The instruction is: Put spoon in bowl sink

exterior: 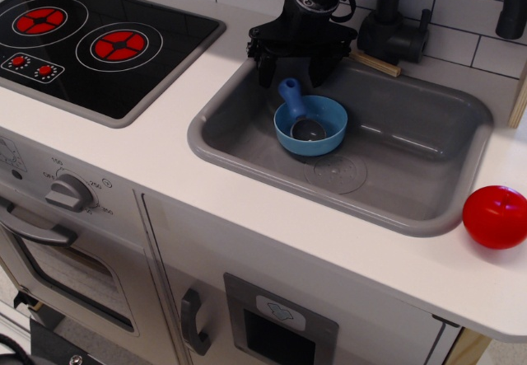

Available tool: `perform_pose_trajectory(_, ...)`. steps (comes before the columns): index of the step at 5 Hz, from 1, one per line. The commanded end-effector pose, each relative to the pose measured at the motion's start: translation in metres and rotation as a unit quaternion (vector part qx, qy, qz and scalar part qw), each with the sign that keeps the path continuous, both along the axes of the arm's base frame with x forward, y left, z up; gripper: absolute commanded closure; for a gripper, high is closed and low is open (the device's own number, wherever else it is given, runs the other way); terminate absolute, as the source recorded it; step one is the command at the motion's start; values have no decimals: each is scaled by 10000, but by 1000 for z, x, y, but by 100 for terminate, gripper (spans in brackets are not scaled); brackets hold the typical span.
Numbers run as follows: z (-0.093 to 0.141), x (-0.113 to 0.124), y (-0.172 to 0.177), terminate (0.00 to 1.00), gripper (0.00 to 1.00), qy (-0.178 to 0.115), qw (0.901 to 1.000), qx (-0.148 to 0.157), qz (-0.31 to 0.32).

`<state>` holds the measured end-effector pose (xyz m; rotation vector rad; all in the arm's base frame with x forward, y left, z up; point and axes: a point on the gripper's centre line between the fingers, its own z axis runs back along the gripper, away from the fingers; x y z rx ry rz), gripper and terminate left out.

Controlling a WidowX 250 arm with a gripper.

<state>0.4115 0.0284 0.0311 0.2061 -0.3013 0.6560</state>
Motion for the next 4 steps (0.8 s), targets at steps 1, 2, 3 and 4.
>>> perform_pose_trajectory(1, 72, 9, -3, 0, 0, -609, 9980, -166, -48)
perform_pose_trajectory(2, 72, 9, -3, 0, 0, -609, 9980, -166, -48)
perform_pose_trajectory(3, 72, 9, -3, 0, 0, -609, 9980, -166, -48)
perform_pose_trajectory(4, 72, 9, -3, 100, 0, -609, 9980, -166, -48)
